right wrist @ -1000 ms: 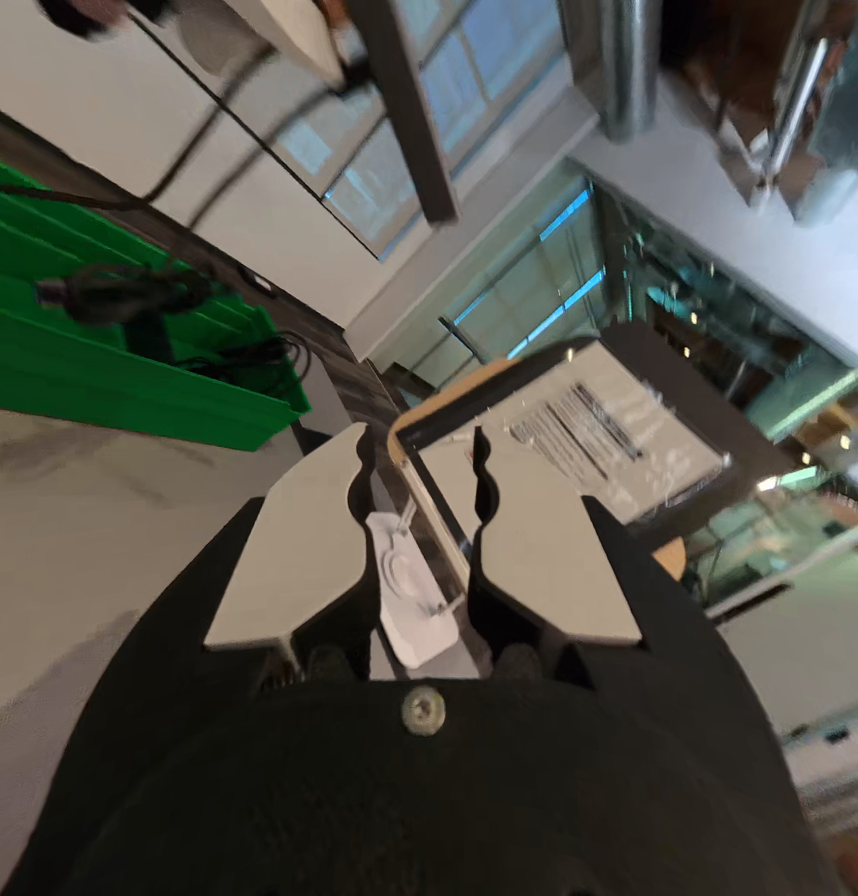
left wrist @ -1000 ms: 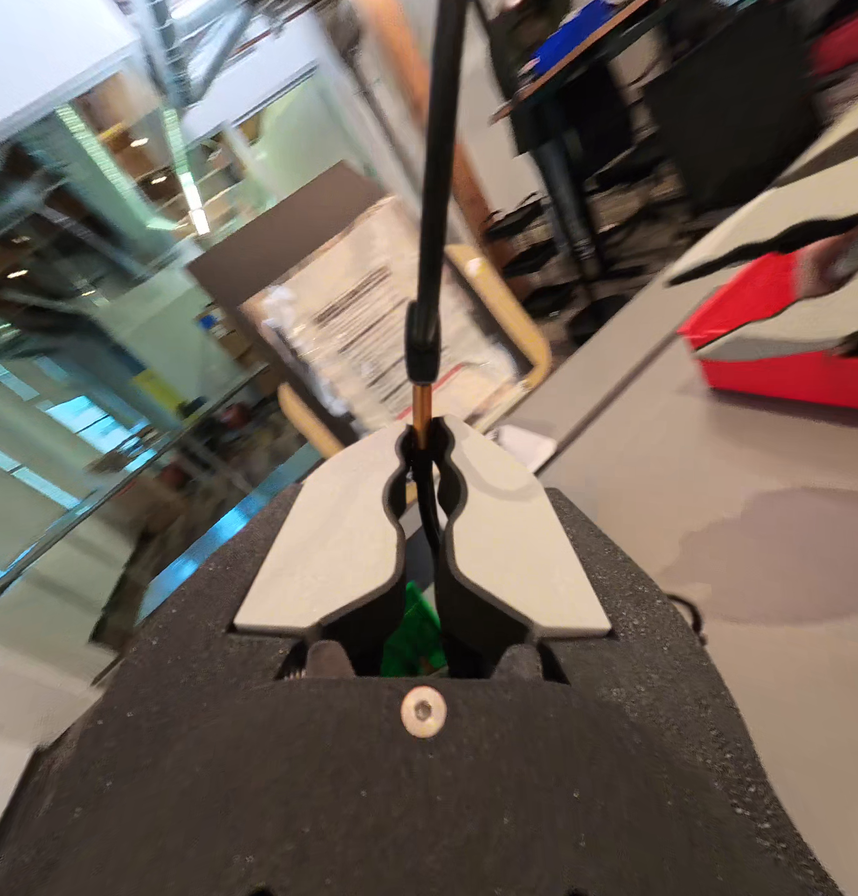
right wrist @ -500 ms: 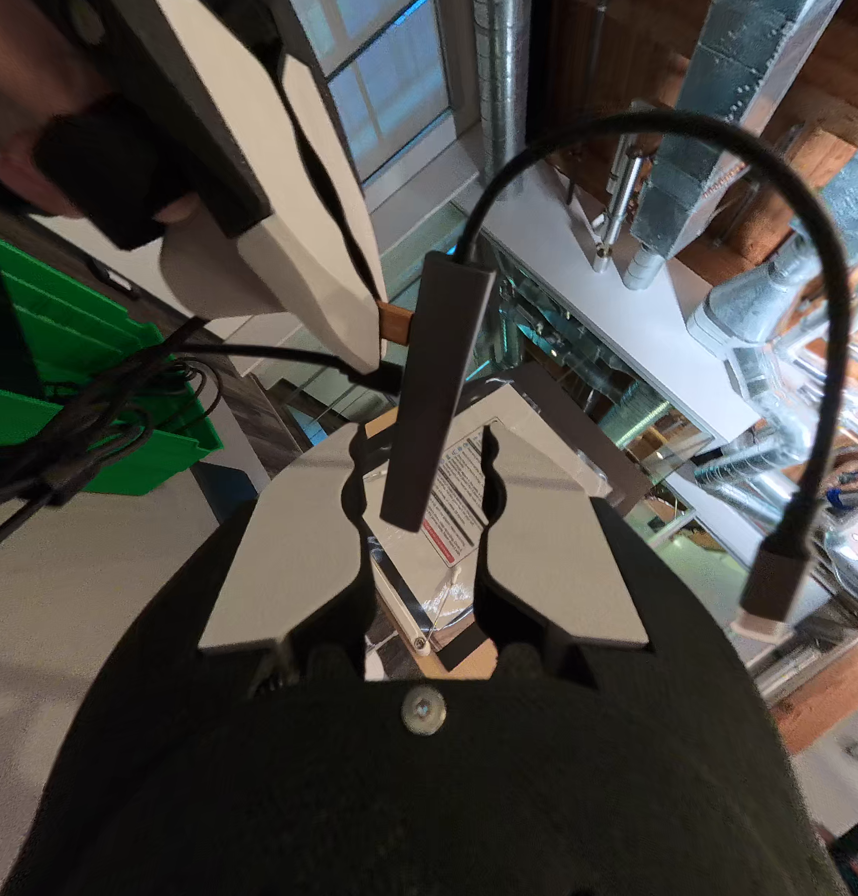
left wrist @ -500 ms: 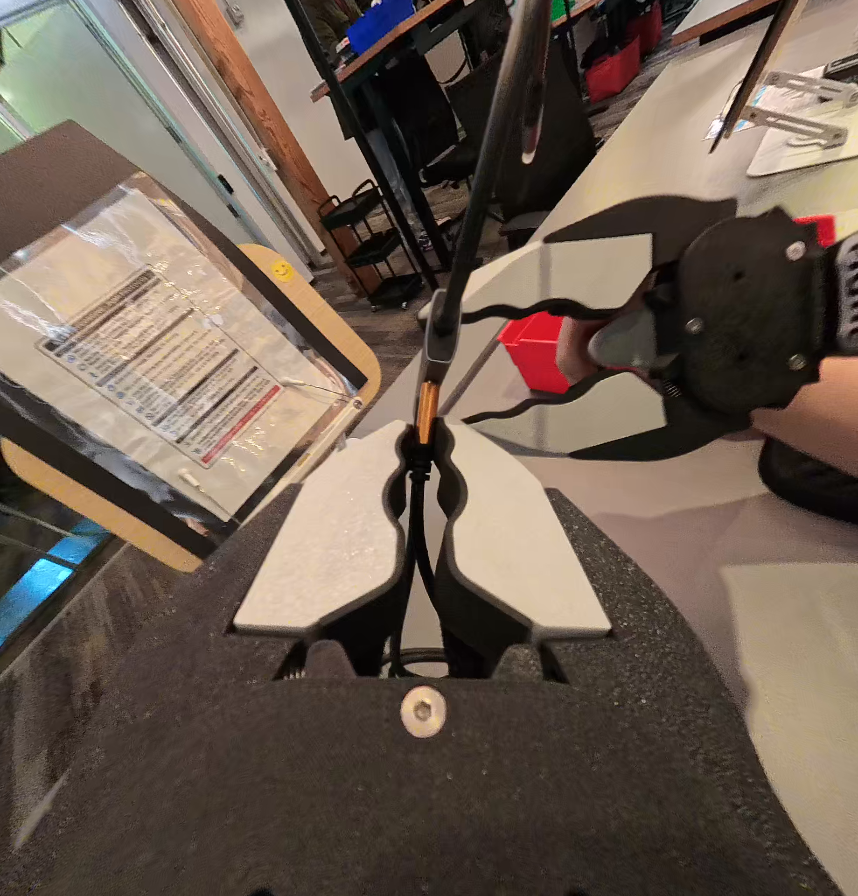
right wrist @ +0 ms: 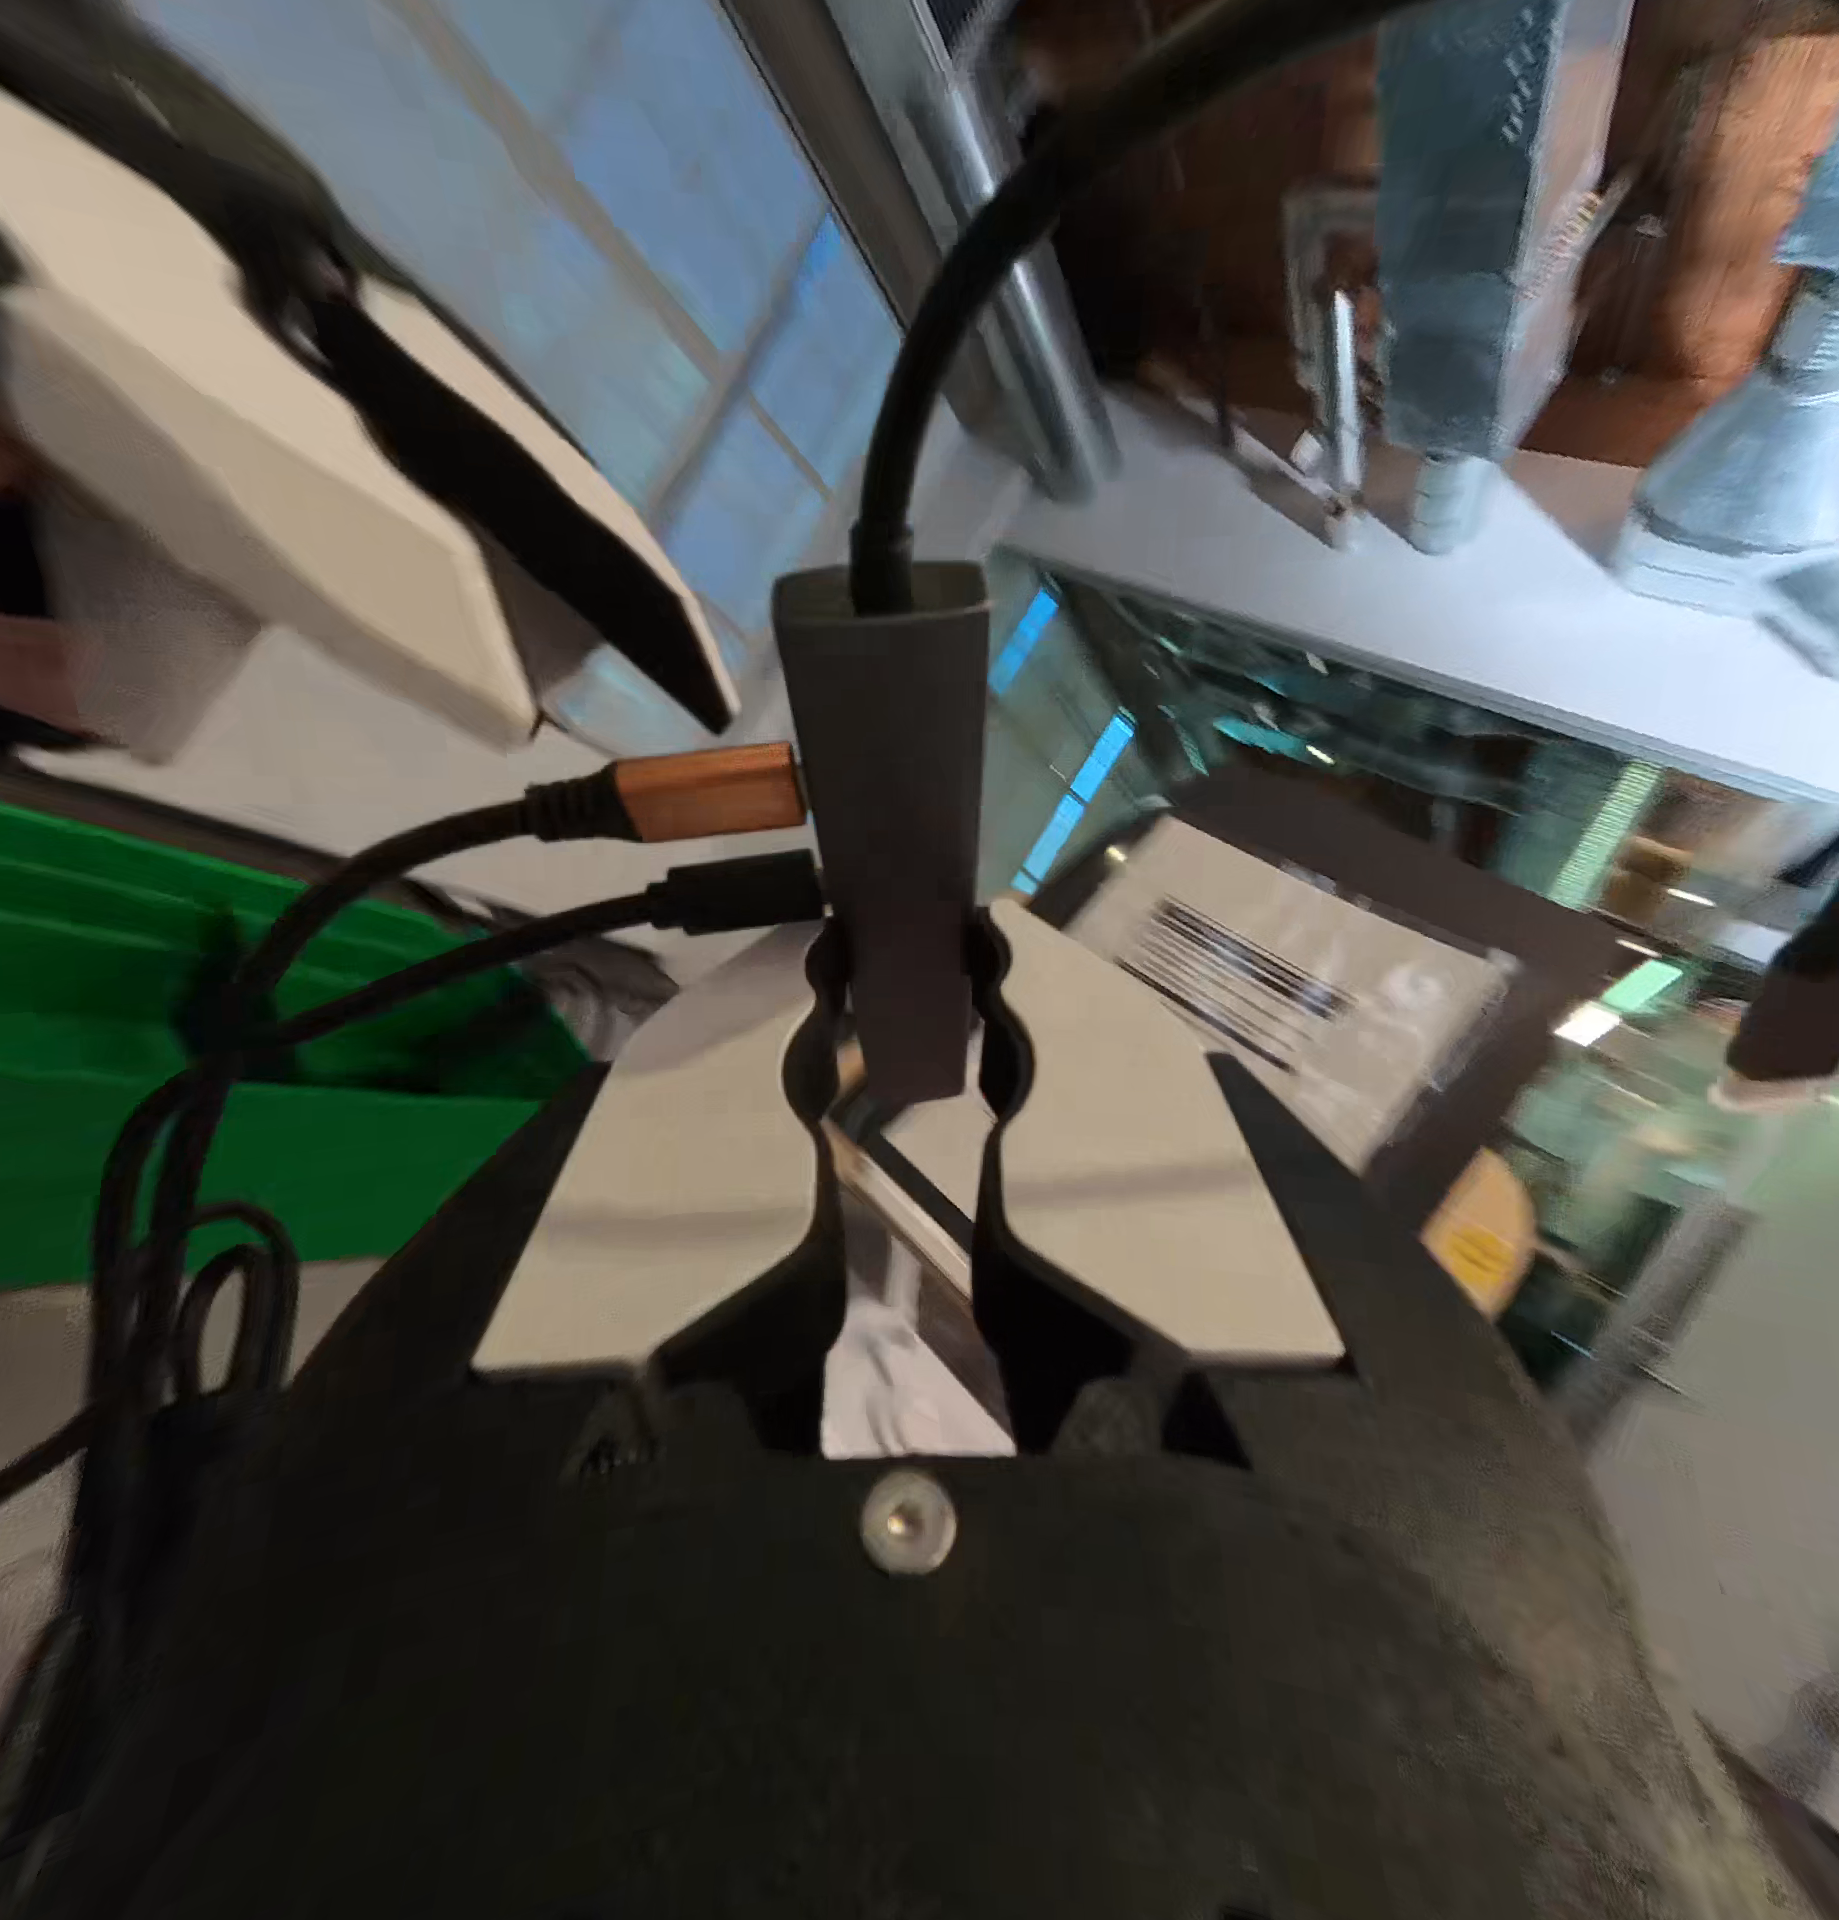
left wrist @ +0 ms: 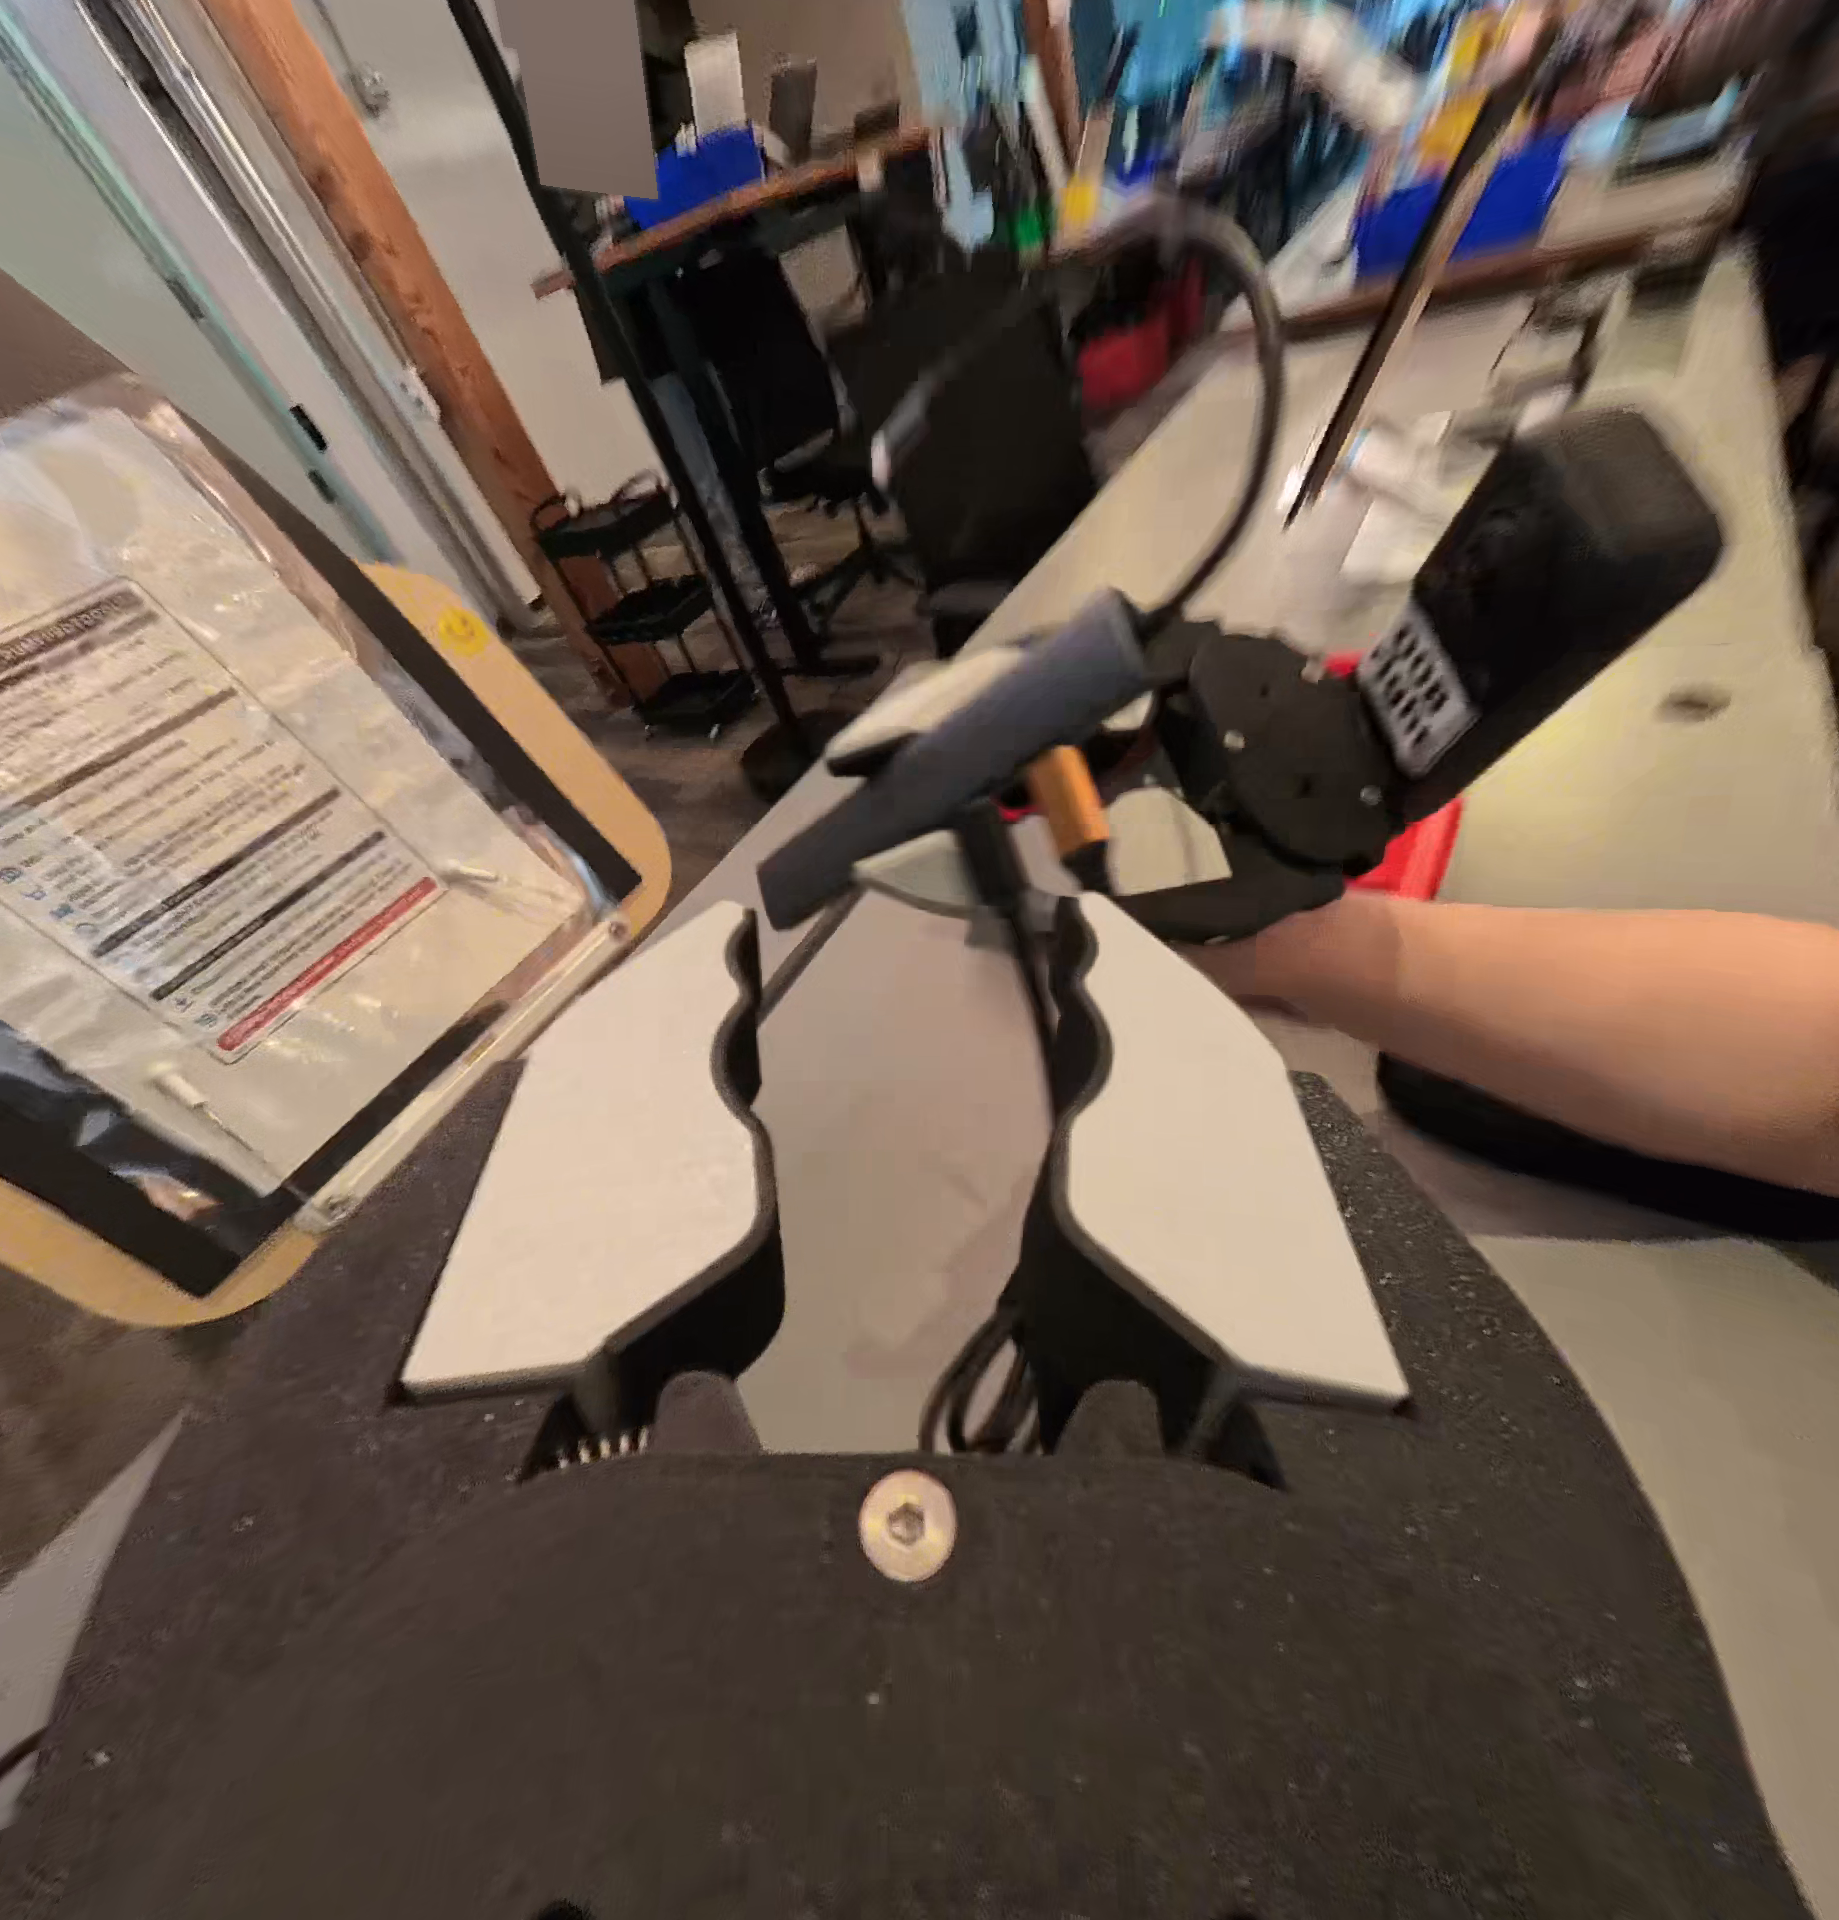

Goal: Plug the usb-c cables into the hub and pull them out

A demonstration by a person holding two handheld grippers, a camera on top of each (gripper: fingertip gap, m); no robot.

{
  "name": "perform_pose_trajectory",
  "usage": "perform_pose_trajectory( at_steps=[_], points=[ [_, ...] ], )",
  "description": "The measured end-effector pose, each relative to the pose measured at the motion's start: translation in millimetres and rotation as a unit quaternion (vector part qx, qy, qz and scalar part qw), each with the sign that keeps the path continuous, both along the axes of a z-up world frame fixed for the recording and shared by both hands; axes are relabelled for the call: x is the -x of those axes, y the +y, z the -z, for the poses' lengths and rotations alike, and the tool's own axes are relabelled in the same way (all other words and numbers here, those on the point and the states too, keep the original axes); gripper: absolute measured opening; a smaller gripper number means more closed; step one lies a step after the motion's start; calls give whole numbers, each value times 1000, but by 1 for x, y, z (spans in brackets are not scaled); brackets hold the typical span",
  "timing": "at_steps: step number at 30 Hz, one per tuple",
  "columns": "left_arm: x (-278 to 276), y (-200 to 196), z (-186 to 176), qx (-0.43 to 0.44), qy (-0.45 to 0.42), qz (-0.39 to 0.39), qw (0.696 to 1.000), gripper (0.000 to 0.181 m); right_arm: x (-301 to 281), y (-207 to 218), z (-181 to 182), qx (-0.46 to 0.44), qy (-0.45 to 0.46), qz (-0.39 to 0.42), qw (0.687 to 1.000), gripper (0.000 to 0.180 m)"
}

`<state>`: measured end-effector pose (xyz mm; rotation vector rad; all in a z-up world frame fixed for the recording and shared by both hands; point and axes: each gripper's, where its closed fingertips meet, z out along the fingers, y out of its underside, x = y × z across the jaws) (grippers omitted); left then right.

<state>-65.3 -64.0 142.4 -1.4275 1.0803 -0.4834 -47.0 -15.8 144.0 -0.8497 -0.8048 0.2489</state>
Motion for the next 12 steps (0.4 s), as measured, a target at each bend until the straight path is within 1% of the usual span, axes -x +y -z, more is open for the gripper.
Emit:
perform_pose_trajectory(
  at_steps=[2, 4, 5, 7, 8, 10, 12],
  points=[
    [13, -4, -20, 15, -77, 31, 996, 50, -2, -15, -7, -4, 35, -87, 996, 24],
    [21, -8, -32, 29, -142, 82, 986, 49, -3, -34, -14, -3, 58, -174, 983, 24],
    [22, -8, -34, 39, -158, 102, 981, 53, -3, -43, -18, -3, 69, -212, 975, 24],
    [18, -7, -26, 68, -154, 138, 976, 70, -2, -61, -23, 2, 75, -283, 956, 24],
    [13, -10, -19, 87, -143, 164, 972, 75, -1, -71, -25, 1, 77, -319, 945, 24],
    [3, -20, -8, 131, -136, 229, 955, 74, -1, -87, -27, 8, 72, -380, 922, 24],
    [-7, -35, -3, 190, -147, 301, 923, 62, -2, -99, -26, 15, 62, -428, 901, 24]
  ],
)
